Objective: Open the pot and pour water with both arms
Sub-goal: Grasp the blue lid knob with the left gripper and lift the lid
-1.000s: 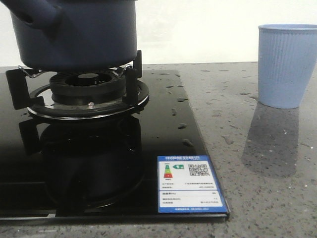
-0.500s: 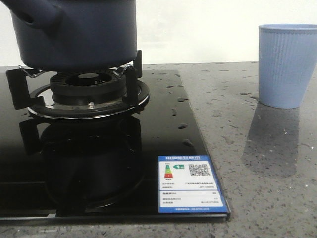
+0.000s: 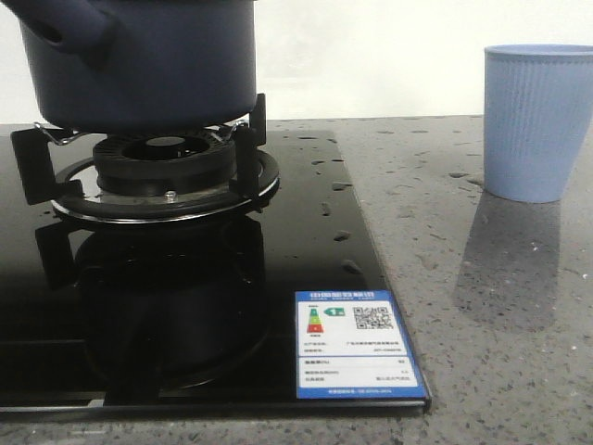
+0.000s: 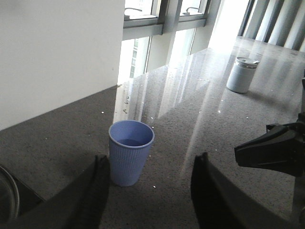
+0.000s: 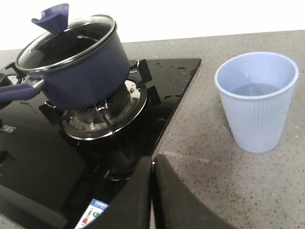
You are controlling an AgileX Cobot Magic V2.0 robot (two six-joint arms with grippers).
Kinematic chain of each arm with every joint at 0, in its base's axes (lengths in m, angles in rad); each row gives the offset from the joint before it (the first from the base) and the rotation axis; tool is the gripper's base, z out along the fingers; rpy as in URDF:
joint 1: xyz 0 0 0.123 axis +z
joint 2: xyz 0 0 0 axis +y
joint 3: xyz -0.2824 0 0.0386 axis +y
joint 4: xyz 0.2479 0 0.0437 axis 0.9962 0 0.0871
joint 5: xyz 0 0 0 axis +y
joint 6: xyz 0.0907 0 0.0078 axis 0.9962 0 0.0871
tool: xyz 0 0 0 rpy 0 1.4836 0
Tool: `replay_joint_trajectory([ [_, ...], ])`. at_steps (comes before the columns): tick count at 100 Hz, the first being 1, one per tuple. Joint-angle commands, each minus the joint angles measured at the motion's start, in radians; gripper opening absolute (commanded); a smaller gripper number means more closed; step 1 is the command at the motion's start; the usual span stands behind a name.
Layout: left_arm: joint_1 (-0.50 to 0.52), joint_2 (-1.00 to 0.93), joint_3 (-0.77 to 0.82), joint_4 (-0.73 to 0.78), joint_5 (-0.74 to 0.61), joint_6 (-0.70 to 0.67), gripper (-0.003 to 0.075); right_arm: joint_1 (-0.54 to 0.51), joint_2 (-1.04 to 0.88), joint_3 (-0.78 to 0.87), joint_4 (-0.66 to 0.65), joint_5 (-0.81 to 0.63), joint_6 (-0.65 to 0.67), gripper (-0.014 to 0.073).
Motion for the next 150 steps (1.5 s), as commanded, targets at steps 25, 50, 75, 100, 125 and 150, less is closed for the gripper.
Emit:
replay_joint_trajectory([
  [25,0.318,0.119,-0.164,-0.168,0.344,0.176,0.0322,0.001,0.018,-0.034,0.033,-0.083,-0.014,-0.0049],
  [50,0.441,0.153,-0.17,-0.228,0.313,0.497,0.0454,0.001,0.018,-0.034,0.033,-0.083,-0.014,-0.0049],
  [75,0.449,0.205,-0.17,-0.248,0.134,0.53,0.0551,0.001,0.018,-0.034,0.033,-0.083,-0.014,-0.0049],
  [100,0.464,0.323,-0.17,-0.309,0.16,0.601,0.0526,0.001,0.018,-0.034,0.033,-0.073,-0.014,-0.0049],
  [125,0.497,0.39,-0.17,-0.471,0.148,0.738,0.0526,0.001,0.018,-0.034,0.033,-0.05,-0.014,-0.0049],
  [150,0.499,0.446,-0.17,-0.51,0.231,0.738,0.0526,0.001,0.018,-0.034,0.033,-0.05,-0.014,-0.0049],
])
